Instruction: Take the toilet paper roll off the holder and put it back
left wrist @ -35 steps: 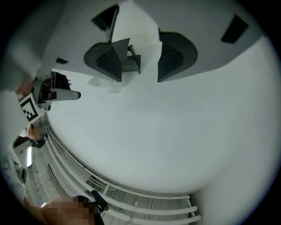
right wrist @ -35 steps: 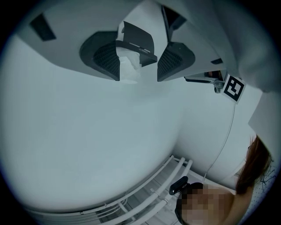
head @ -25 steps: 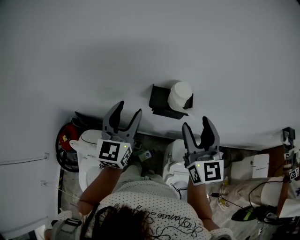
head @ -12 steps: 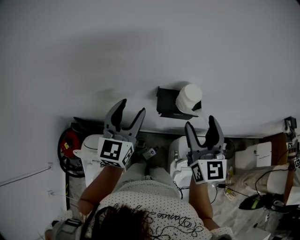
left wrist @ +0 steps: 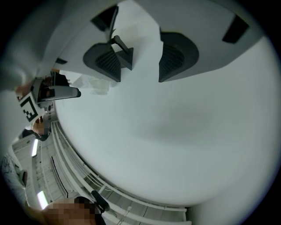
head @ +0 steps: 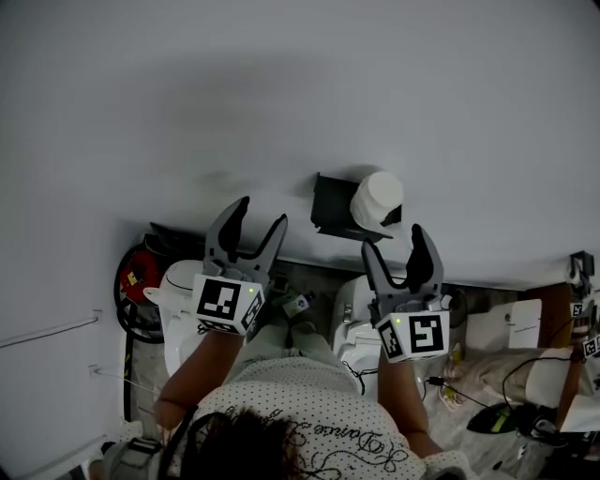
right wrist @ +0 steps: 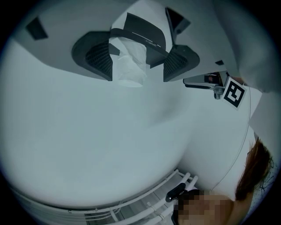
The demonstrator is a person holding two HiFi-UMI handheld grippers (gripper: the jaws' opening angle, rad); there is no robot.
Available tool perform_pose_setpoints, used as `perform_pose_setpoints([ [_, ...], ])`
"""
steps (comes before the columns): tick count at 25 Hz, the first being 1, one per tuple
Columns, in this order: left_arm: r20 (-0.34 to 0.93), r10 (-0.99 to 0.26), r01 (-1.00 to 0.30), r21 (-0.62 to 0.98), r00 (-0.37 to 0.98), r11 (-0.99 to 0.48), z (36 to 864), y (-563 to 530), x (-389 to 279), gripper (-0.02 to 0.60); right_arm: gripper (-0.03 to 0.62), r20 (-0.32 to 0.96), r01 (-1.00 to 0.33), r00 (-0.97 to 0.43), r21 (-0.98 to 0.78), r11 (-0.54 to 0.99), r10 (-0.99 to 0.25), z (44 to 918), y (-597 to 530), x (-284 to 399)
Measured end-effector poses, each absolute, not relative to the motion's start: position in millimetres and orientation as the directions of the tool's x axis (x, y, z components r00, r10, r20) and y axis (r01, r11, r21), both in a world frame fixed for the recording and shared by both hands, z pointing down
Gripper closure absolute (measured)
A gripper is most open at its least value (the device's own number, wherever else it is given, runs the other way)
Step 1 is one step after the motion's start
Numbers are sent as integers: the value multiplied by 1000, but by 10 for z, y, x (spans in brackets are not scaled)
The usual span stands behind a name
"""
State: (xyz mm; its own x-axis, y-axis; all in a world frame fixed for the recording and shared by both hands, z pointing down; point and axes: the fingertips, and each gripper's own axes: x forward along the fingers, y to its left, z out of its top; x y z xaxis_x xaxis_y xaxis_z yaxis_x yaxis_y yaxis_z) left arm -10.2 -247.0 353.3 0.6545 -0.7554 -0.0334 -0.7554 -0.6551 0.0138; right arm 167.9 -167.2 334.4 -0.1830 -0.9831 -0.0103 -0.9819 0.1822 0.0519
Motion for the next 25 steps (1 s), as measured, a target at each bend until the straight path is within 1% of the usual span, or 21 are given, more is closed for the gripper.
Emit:
perform_pose_setpoints([
  [10,-39,-785,-786,-12,618,-618,3529,-2426,-57,324,237,-43,-973,-226,56,223,-973,3293,-1774,1830],
  [18,-27,-800,-801,-14,599,-599,3514,-2490,-186,324,230,-41,-968,-248,46,246,-968,3258,-1967,1736],
  [25,-20,-803,-803,-16,596,-596,3514,-2525,-146,324,226,-30,-966,-257,43,256,-966,3260,-2062,1768],
])
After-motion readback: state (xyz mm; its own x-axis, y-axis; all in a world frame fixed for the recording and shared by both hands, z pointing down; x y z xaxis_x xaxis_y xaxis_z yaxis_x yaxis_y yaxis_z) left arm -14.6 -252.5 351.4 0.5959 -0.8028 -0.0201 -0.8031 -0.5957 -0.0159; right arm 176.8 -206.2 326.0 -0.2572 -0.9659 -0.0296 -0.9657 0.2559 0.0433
